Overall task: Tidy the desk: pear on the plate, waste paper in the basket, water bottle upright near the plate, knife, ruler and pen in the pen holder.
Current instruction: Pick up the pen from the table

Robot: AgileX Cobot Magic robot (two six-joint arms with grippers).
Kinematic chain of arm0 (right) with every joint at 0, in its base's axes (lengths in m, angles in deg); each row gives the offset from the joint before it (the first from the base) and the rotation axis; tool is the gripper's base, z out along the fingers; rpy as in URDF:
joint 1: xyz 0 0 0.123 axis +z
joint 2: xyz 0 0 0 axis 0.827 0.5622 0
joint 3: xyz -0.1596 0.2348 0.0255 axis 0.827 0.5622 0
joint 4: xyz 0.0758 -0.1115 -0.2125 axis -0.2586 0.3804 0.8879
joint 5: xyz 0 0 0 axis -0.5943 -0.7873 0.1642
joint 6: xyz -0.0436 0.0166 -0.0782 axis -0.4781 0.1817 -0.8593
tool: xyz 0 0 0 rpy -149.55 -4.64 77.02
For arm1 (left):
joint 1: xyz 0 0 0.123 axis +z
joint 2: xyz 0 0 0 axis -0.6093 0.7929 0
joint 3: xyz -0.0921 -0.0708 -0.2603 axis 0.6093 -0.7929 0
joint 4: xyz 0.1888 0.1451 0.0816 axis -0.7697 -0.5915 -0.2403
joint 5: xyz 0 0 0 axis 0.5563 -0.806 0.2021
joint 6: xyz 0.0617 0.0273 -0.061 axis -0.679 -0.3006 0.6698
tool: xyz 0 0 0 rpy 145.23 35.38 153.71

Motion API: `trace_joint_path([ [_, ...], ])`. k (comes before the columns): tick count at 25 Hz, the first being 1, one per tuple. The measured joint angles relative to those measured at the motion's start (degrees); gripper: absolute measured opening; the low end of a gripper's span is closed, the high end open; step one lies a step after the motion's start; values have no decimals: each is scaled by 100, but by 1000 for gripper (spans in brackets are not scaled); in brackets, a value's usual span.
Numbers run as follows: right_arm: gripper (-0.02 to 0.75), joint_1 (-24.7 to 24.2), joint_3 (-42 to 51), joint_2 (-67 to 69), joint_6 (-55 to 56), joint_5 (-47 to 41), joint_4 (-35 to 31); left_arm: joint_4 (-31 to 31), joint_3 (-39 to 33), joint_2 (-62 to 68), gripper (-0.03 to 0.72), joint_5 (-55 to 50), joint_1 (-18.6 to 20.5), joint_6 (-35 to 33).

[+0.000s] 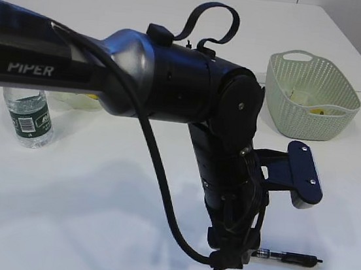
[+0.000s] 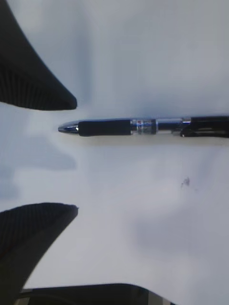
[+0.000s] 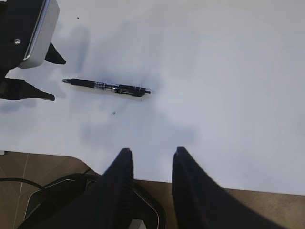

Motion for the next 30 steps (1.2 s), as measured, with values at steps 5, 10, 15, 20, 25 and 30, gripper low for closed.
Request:
trace_joint_path([
  [5,244,0,0,0,-11,0,0,146,0,0,435,15,0,0],
  [10,244,0,0,0,-11,0,0,146,0,0,435,223,0,0],
  [15,244,0,0,0,-11,0,0,146,0,81,435,350,0,0],
  [20,244,0,0,0,-11,0,0,146,40,326,435,351,0,0],
  [25,244,0,0,0,-21,0,-11,136,508,585,435,351,0,0],
  [30,249,0,0,0,-21,0,-11,136,799,776,435,274,0,0],
])
